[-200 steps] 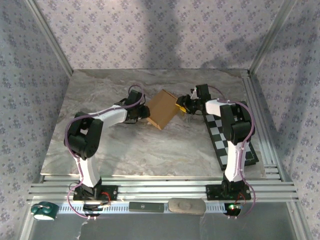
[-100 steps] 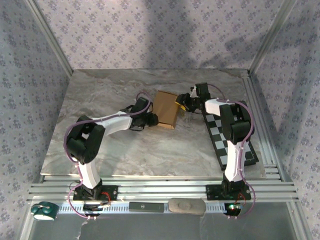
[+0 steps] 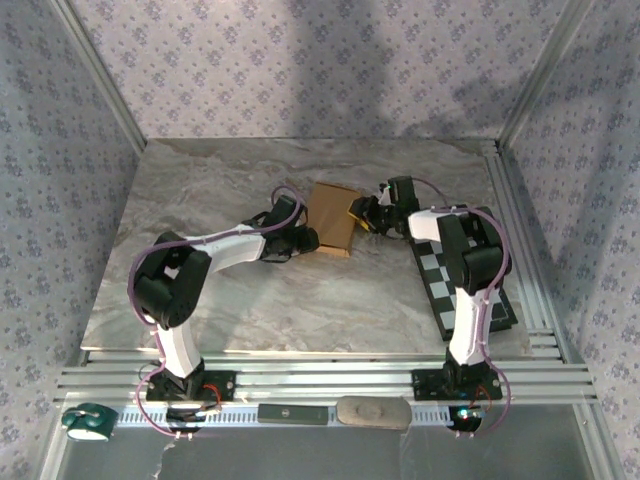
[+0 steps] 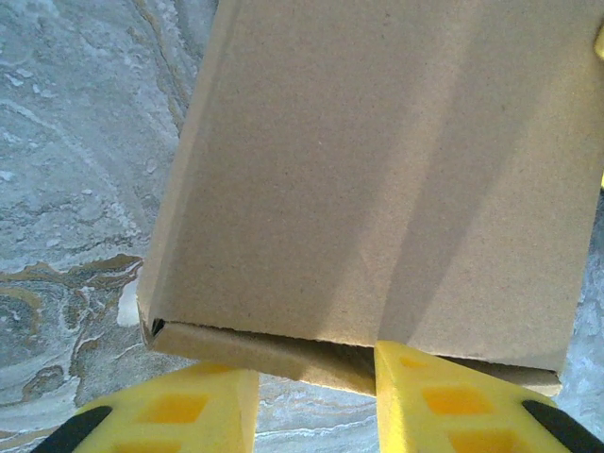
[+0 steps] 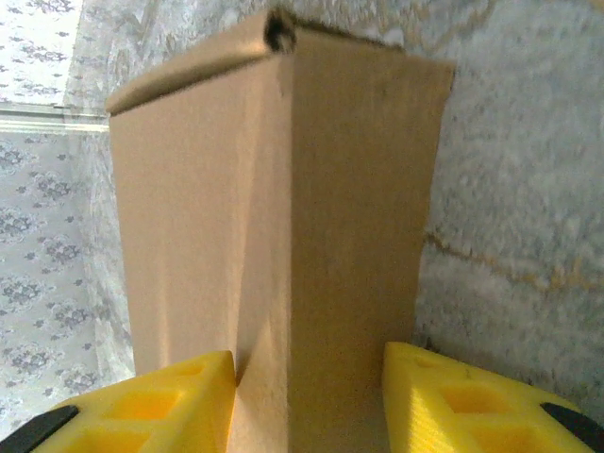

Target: Fold the paper box

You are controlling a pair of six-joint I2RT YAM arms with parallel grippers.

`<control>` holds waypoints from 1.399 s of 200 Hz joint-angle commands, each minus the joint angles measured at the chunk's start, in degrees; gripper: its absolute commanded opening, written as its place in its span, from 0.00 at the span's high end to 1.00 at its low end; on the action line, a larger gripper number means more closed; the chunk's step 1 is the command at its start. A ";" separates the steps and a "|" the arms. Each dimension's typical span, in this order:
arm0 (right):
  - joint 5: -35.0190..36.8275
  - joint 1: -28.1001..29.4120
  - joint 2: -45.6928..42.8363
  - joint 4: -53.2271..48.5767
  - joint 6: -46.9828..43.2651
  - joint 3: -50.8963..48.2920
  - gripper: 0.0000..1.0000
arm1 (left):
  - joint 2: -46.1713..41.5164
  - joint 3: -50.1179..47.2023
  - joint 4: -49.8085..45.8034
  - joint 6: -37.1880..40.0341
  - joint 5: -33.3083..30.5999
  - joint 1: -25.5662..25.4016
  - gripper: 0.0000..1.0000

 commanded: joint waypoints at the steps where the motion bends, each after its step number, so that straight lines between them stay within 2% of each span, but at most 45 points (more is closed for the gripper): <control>1: -6.27 4.65 -2.45 1.61 2.97 -3.49 0.54 | 3.31 0.85 1.22 0.67 5.13 -2.27 0.65; 116: -4.06 13.71 -7.40 9.85 11.51 -10.66 0.54 | 4.77 1.66 2.64 -0.18 5.85 -2.22 0.65; 141: -2.42 14.51 -10.41 6.07 10.58 -11.40 0.54 | 4.68 1.37 2.42 -0.12 5.24 -2.09 0.66; 182: 2.95 12.75 -16.23 -5.21 2.88 -14.17 0.51 | 4.30 0.80 0.88 0.70 2.08 -1.58 0.67; 209: -0.96 10.58 -17.05 -4.18 1.94 -16.28 0.47 | 4.16 0.09 0.61 1.27 1.08 -0.94 0.68; 280: -3.14 13.80 -15.10 4.40 8.21 -18.42 0.46 | 4.92 0.60 1.29 1.38 2.41 -0.61 0.68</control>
